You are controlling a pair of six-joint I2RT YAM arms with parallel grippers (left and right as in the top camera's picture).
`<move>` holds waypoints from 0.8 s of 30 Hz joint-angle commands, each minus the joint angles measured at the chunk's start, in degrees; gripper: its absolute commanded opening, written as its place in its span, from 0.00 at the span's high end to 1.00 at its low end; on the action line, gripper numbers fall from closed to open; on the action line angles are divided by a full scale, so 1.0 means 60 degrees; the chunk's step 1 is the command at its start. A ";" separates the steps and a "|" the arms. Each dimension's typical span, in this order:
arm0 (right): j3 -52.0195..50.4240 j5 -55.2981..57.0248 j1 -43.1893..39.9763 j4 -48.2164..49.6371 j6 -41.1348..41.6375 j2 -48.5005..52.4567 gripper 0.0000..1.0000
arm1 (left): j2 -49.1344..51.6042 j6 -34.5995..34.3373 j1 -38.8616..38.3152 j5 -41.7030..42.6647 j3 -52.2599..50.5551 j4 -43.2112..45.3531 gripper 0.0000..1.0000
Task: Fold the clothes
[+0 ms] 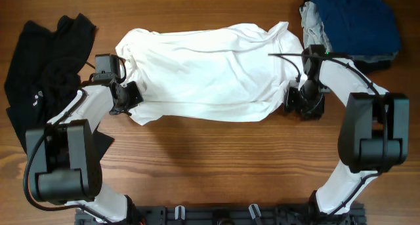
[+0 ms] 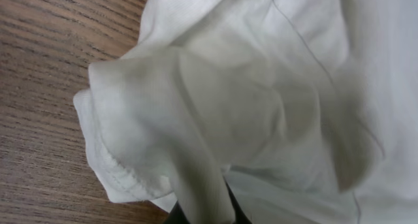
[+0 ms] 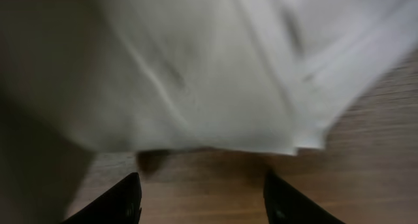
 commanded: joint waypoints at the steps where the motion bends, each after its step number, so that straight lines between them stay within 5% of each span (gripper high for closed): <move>1: -0.0459 -0.0721 0.0095 0.0616 0.0004 -0.0080 0.40 | 0.0801 -0.0157 -0.0098 0.0317 -0.0623 -0.0379 0.96; 24: -0.0452 -0.0357 0.0878 0.2262 -0.0277 -0.2397 0.45 | 0.0801 -0.0160 -0.0098 0.0321 -0.0623 -0.0339 0.96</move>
